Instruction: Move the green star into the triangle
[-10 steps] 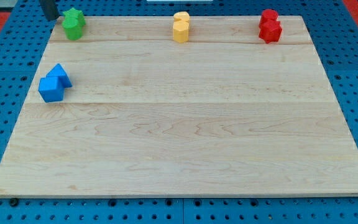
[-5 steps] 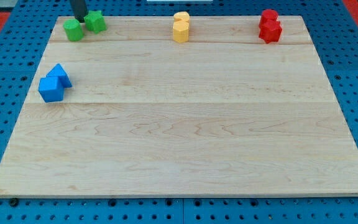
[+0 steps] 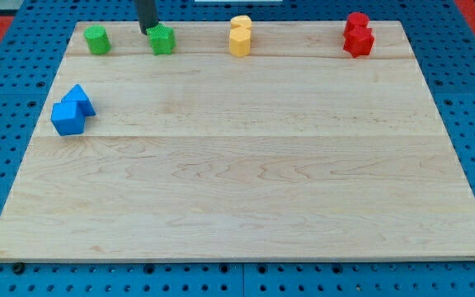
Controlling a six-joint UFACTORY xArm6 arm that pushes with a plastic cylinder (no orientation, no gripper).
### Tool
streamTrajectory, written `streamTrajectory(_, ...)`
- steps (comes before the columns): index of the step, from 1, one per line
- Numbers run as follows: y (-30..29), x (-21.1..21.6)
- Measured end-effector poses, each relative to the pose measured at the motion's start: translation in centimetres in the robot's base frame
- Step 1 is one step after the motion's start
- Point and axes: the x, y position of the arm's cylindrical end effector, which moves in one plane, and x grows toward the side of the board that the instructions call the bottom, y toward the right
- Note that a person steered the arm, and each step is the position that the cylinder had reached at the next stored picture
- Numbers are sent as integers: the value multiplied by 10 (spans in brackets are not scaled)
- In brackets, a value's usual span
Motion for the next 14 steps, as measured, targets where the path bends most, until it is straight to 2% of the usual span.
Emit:
streamTrajectory(1, 4, -19)
streamTrajectory(2, 45, -27)
streamTrajectory(3, 47, -14)
streamTrajectory(5, 11, 10)
streamTrajectory(8, 7, 72)
streamTrajectory(10, 49, 101)
streamTrajectory(14, -19, 105)
